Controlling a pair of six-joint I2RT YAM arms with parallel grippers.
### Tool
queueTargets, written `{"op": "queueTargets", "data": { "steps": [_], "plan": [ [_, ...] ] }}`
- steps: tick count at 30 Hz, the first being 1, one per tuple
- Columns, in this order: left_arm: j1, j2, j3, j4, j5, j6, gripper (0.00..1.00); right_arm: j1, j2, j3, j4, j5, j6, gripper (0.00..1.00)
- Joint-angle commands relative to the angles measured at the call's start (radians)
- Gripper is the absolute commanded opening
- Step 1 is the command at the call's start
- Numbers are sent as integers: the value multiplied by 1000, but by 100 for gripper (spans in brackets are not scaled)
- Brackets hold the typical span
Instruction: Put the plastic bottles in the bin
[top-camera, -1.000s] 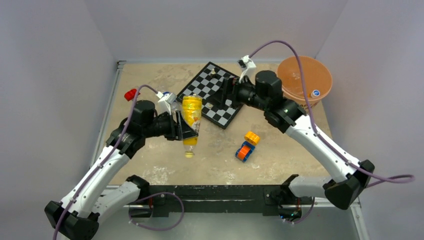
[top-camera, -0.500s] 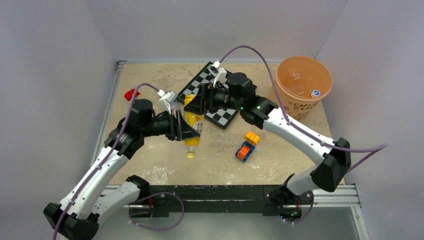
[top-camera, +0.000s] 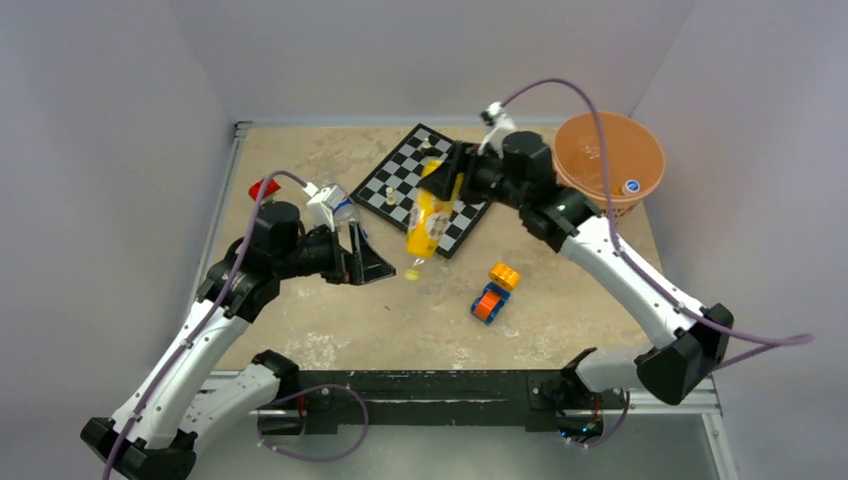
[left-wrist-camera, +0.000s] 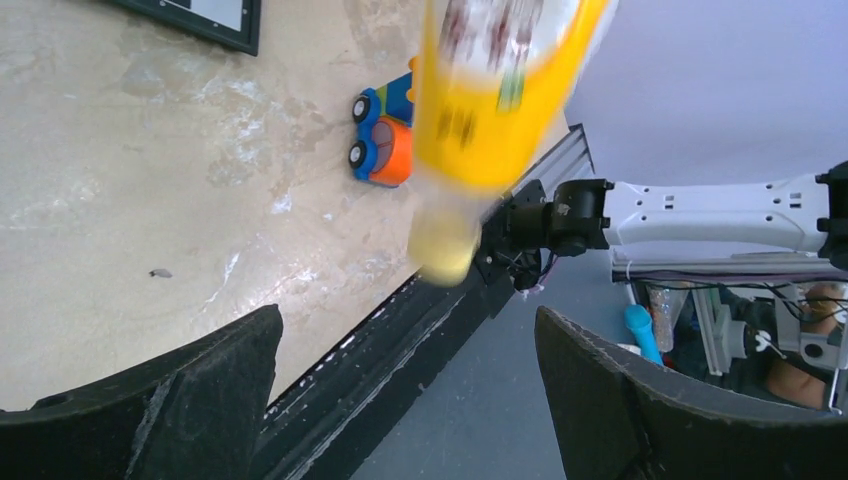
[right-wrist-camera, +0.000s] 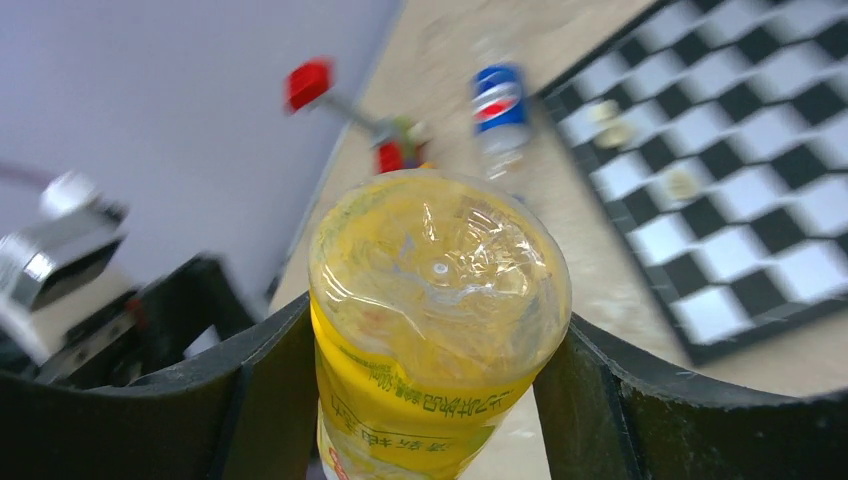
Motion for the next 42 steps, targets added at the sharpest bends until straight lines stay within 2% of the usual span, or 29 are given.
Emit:
{"op": "queueTargets", "data": {
  "steps": [1, 7, 13, 22, 24, 26, 27, 28, 34, 37, 42],
  "plan": [
    [-4, -27, 65, -70, -81, 48, 100, -186, -123, 111, -175, 245, -116, 50],
    [-4, -34, 63, -113, -174, 48, 100, -473, -192, 256, -290, 483, -314, 47],
    [-3, -36, 40, -125, -220, 37, 100, -740, -135, 356, -266, 546, -424, 44],
    [-2, -26, 18, -160, -231, 1, 100, -887, -8, 355, -114, 643, -429, 41],
    [-2, -10, 25, -177, -227, 1, 100, -888, 4, 321, -74, 660, -437, 48],
    [-1, 0, 27, -188, -253, -4, 100, -888, 6, 280, -42, 658, -450, 68],
    [0, 1, 27, -192, -273, -10, 100, -888, 5, 266, -39, 664, -453, 86],
    [1, 1, 30, -199, -300, -14, 100, -889, 4, 253, -38, 667, -459, 92],
    [32, 36, 44, -222, -442, -33, 100, -888, -58, 214, -49, 632, -475, 97],
    [77, 137, 76, -276, -524, -60, 91, -887, -116, 230, -112, 507, -417, 98],
    [105, 319, 163, -257, -595, -74, 83, -885, -226, 158, -162, 300, -354, 98]
  ]
}}
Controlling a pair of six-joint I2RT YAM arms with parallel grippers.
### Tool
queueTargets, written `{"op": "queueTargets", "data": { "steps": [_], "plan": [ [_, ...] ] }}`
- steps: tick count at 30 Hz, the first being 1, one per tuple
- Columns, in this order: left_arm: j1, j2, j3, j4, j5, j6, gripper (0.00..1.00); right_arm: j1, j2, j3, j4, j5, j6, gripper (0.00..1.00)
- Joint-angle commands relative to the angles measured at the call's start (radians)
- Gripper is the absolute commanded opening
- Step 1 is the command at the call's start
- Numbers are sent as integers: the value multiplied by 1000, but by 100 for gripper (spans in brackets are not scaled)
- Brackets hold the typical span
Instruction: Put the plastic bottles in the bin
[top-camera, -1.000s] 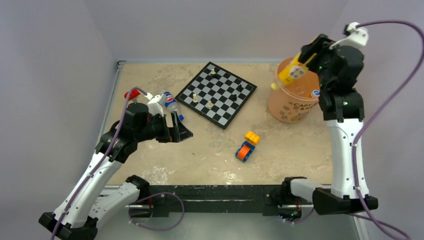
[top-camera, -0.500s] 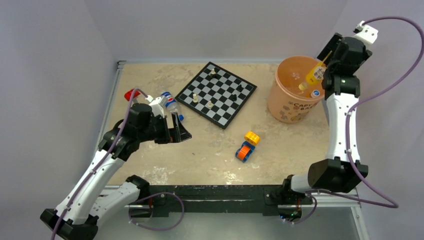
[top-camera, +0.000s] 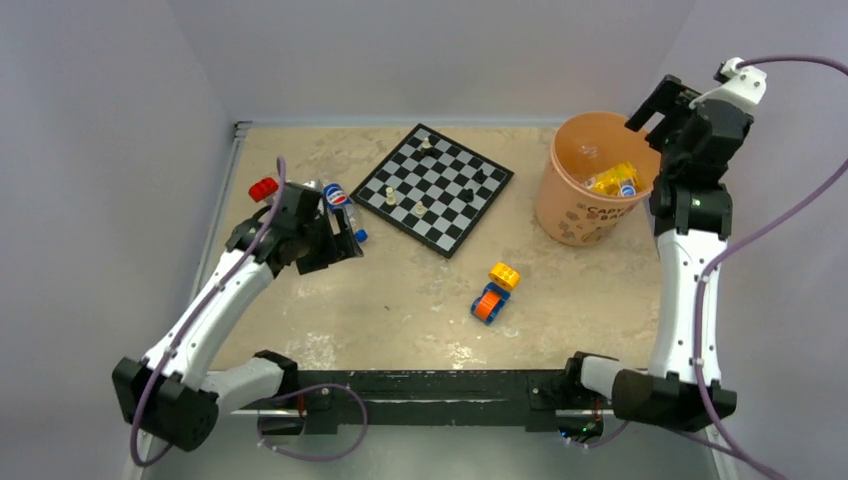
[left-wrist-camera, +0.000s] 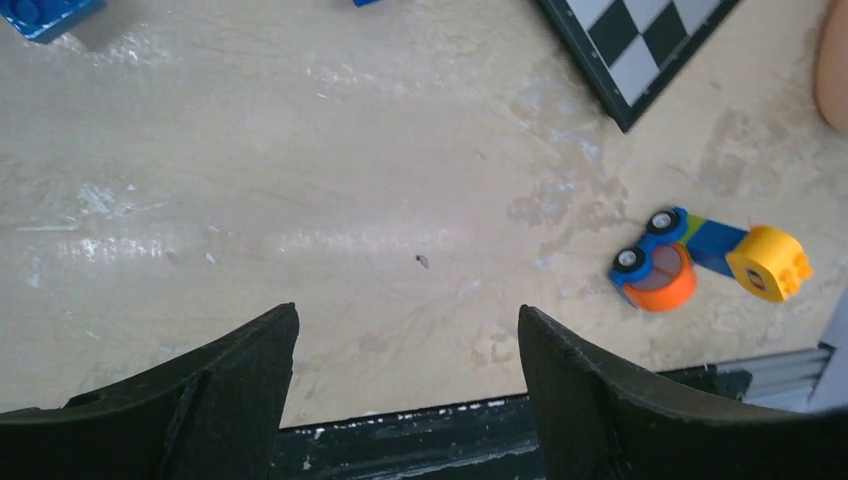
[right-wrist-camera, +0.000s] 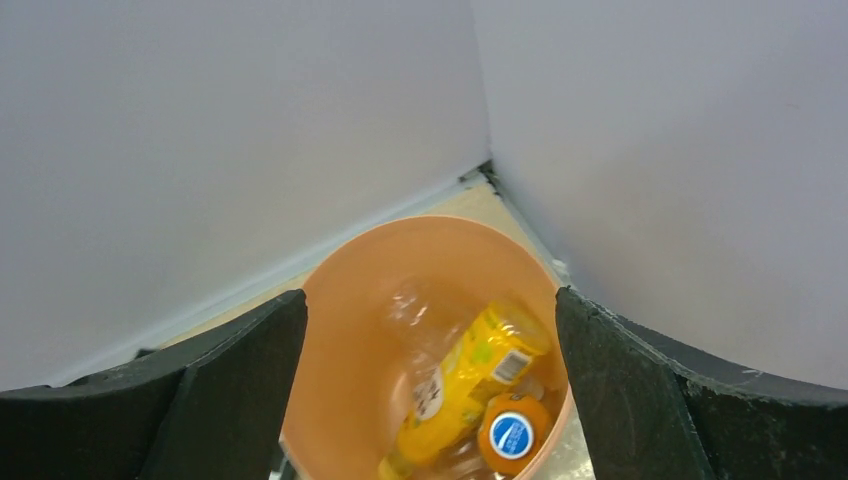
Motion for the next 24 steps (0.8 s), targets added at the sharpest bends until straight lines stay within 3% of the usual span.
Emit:
{"op": "queueTargets", "data": {
  "steps": [1, 6, 11, 15, 24],
  "plan": [
    [15, 151, 104, 22, -130, -39, 81, 6, -116, -59, -30, -211, 66, 98],
    [15, 353, 197, 59, -226, -120, 69, 17, -221, -130, -69, -293, 83, 98],
    [18, 552, 295, 136, -211, -115, 69, 18, -307, -156, -124, -351, 93, 98],
    [20, 711, 427, 39, -257, -126, 70, 22, -360, -191, -167, -439, 113, 98],
    [32, 811, 418, 69, -315, -223, 74, 21, -424, -242, -233, -500, 123, 98]
  ]
}}
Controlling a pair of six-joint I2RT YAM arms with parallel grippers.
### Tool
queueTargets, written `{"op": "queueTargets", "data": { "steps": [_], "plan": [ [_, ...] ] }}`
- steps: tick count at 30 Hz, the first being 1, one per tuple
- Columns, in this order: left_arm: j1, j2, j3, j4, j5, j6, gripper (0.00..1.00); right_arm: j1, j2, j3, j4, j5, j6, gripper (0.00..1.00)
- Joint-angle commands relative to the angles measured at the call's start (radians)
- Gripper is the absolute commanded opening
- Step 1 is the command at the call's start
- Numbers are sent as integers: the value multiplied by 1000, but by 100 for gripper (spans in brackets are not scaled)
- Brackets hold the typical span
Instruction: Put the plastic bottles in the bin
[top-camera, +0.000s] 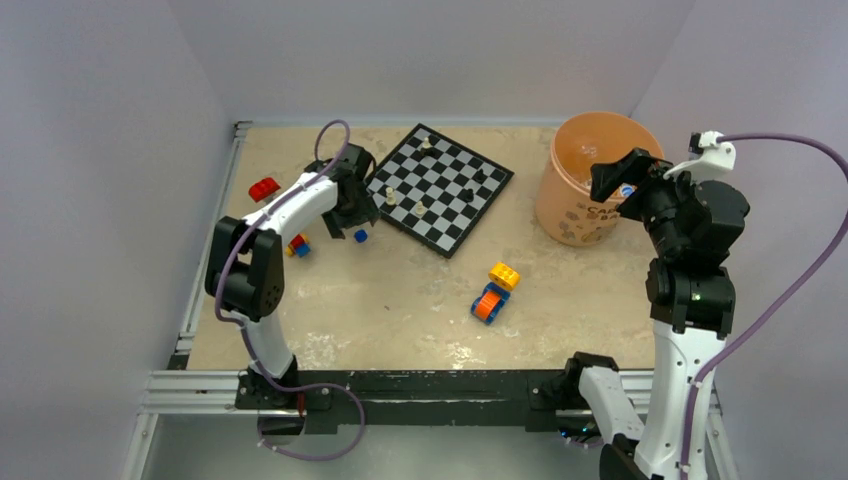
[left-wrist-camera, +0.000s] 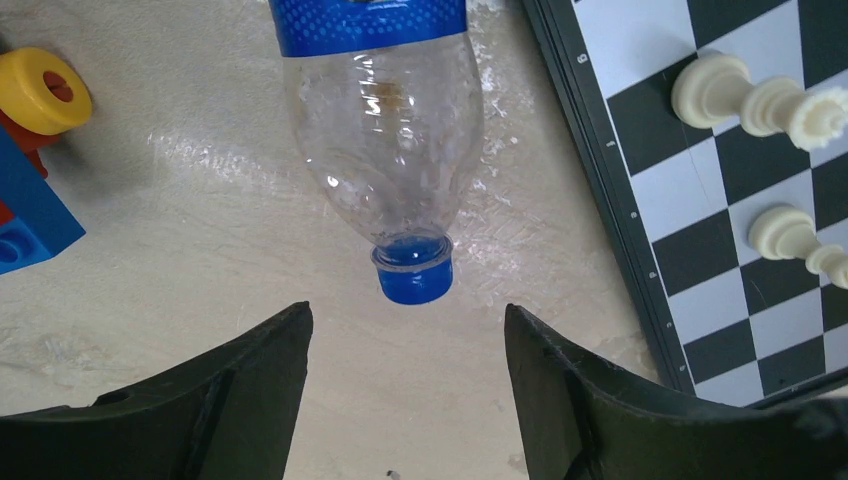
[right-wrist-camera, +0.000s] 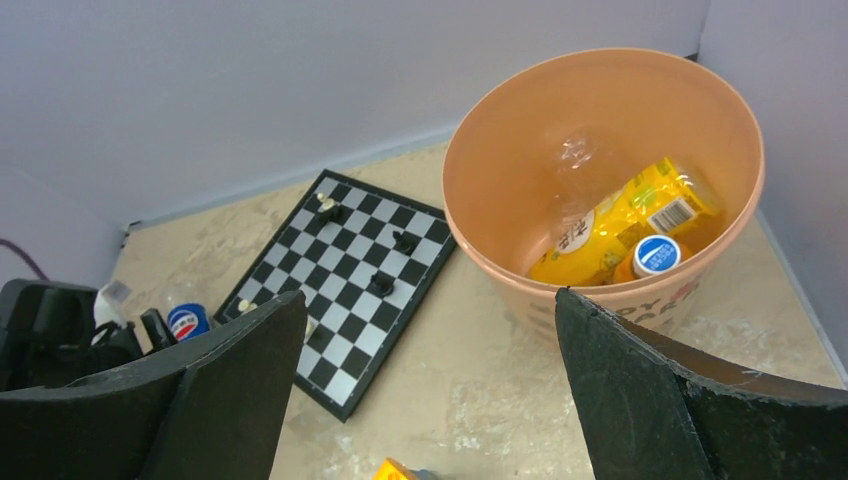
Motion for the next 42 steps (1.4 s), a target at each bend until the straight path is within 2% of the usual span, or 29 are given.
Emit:
{"op": "queueTargets", "data": {
  "steps": [1, 8, 10, 16, 23, 27, 29, 32, 35, 38, 42],
  "plan": [
    [23, 43, 29, 16, -37, -58, 75, 2, -12, -30, -31, -99, 30, 98],
    [36, 131, 42, 29, -25, -71, 71, 4, -30, -54, -39, -110, 30, 98],
    [41, 135, 33, 38, -16, -72, 63, 3, -29, -51, -45, -107, 24, 98],
    [40, 59, -9, 22, -23, -46, 26, 2, -28, -62, -39, -108, 28, 98],
    [23, -275, -88, -76, -72, 64, 0, 4, -17, -47, -10, -174, 49, 98],
    [-35, -425, -59, -42, 117, 265, 0, 25, 19, 6, 33, -275, 110, 98],
    [-71, -452, -12, -44, 295, 318, 0, 56, 27, 20, 91, -295, 142, 98],
    [-128, -505, -11, 50, 542, 348, 0, 144, 44, 17, 199, -291, 200, 98],
    [-180, -540, -14, 150, 723, 348, 0, 257, 103, 34, 255, -287, 252, 97],
    [-226, -556, 3, 202, 825, 343, 0, 384, 152, 31, 339, -277, 303, 97],
    [-250, -579, 3, 266, 894, 317, 0, 526, 220, 24, 420, -245, 358, 98]
  ]
}}
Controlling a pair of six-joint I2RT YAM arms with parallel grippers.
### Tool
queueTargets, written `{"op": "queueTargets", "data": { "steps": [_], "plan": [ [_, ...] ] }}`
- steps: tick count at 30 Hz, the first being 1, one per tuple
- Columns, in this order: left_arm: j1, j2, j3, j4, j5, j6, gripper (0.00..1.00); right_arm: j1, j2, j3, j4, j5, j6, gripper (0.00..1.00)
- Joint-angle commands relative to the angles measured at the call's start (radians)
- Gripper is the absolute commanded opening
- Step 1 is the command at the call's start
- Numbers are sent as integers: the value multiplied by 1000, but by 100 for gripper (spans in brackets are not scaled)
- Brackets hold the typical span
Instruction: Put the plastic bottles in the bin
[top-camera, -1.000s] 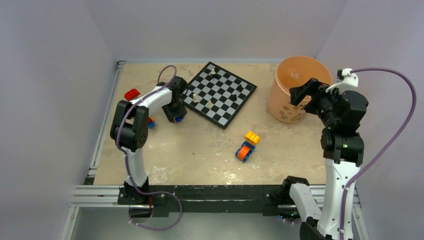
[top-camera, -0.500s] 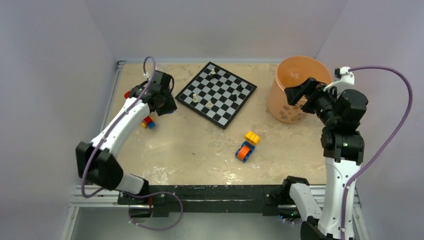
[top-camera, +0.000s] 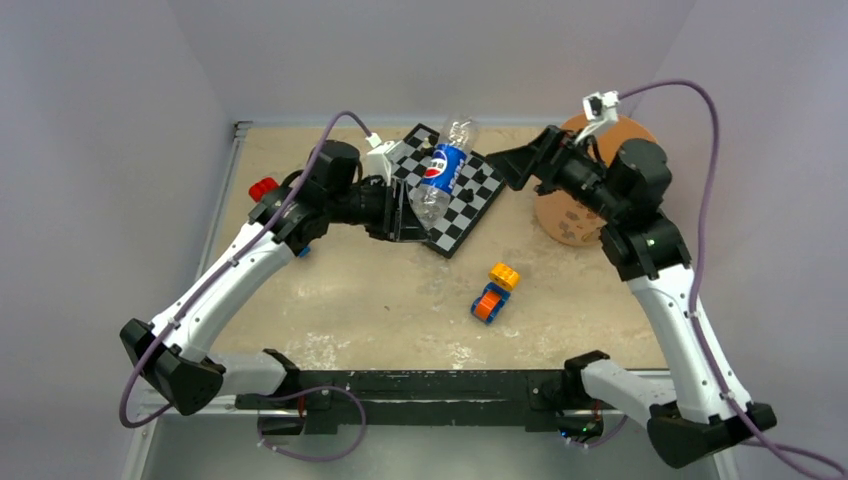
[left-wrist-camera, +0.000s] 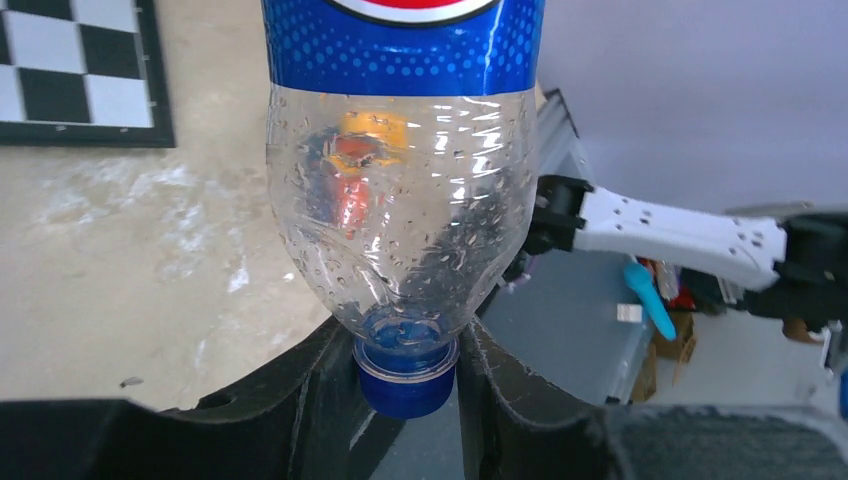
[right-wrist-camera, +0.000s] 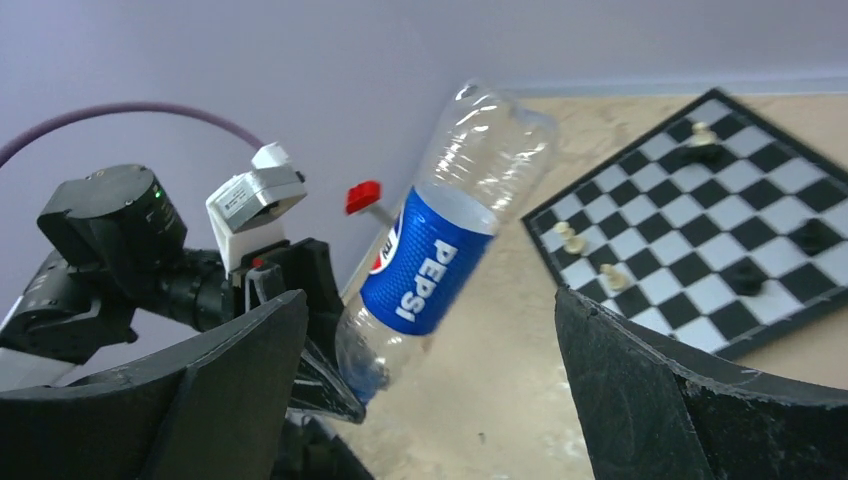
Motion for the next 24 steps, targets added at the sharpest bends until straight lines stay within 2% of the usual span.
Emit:
{"op": "queueTargets", "data": {
  "steps": [1, 5, 13, 15, 16, 22, 23, 24],
  "plan": [
    [-17, -54, 30, 138, 187, 6, 0, 116, 66, 22, 154, 8, 97, 98],
    [-22, -61, 30, 139, 207, 4, 0, 173, 119, 15, 196, 26, 135, 98],
    [-26, -93, 2, 145, 225, 7, 0, 198, 192, -11, 293, 1, 215, 98],
    [-26, -100, -2, 143, 223, 12, 0, 201, 206, -6, 300, -6, 225, 96],
    [-26, -102, -3, 139, 220, 14, 0, 202, 210, -5, 309, -11, 232, 92],
    [-26, -121, -12, 111, 163, 32, 0, 205, 219, -24, 361, -41, 271, 52],
    [-26, -127, -14, 108, 147, 32, 1, 205, 213, -29, 363, -31, 272, 43],
    [-27, -133, -16, 103, 132, 32, 9, 205, 205, -33, 360, -16, 271, 36]
  ]
}}
